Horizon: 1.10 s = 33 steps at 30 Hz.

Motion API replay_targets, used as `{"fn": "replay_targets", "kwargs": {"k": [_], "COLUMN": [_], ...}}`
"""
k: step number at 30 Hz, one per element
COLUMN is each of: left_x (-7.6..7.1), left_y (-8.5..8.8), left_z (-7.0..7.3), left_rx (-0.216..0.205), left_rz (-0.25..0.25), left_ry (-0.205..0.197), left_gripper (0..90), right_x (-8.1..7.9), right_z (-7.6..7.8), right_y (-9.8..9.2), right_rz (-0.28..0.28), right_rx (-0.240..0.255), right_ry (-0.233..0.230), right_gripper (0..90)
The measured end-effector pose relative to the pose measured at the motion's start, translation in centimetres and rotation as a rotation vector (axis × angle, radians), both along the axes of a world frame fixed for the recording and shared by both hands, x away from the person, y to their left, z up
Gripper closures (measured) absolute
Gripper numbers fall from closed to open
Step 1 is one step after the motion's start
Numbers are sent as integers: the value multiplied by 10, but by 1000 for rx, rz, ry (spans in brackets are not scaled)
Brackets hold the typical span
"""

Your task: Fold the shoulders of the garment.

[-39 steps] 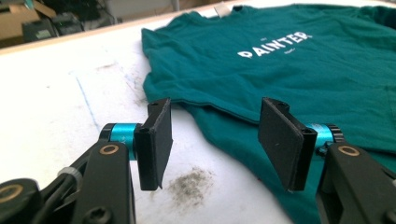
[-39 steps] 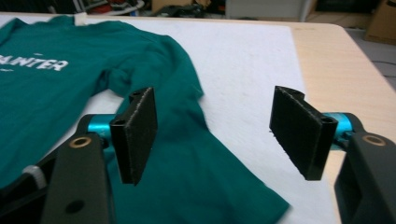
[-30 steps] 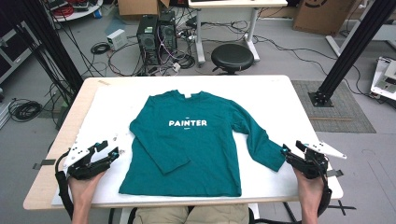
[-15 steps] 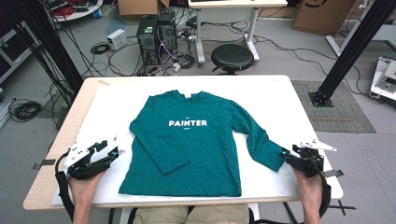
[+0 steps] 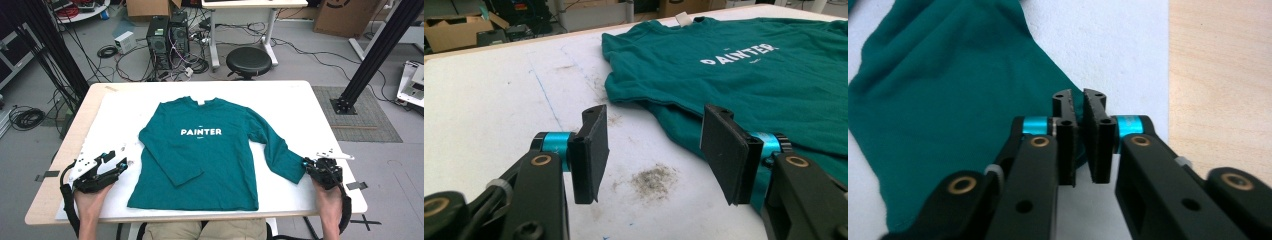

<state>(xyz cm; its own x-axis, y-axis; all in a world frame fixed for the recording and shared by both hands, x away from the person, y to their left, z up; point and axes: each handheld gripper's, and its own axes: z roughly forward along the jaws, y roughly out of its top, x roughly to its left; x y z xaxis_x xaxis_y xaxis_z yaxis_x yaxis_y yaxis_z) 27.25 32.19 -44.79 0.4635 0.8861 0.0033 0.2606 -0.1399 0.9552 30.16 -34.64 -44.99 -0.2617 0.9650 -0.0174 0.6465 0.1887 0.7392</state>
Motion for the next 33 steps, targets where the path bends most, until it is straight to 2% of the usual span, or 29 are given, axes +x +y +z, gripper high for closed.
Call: {"fn": "replay_targets", "kwargs": {"k": [2, 5, 8, 12, 17, 22, 26, 33], "left_x": [0, 0, 0, 0, 0, -1, -1, -1], "left_y": [0, 0, -1, -1, 0, 0, 1, 1], "left_z": [0, 0, 0, 0, 0, 0, 0, 0], "left_rx": [0, 2, 6, 3, 6, -1, -4, -10], "left_rz": [0, 0, 1, 3, 3, 2, 2, 5], "left_ry": [-3, 1, 1, -2, -6, -6, -7, -13], "left_gripper": [448, 448, 448, 448, 448, 448, 448, 448], "right_x": [-1, -7, -12, -14, -9, 2, 6, 9], "right_z": [2, 11, 27, 50, 64, 66, 68, 70], "right_y": [0, 5, 16, 40, 81, 126, 163, 220], "right_rz": [-6, 1, 36, 110, 221, 329, 407, 513], "right_rx": [23, 42, 54, 56, 56, 50, 27, -8], "right_ry": [-3, -49, -102, -164, -183, -185, -191, -190], "right_gripper": [876, 877, 877, 876, 876, 876, 876, 876]}}
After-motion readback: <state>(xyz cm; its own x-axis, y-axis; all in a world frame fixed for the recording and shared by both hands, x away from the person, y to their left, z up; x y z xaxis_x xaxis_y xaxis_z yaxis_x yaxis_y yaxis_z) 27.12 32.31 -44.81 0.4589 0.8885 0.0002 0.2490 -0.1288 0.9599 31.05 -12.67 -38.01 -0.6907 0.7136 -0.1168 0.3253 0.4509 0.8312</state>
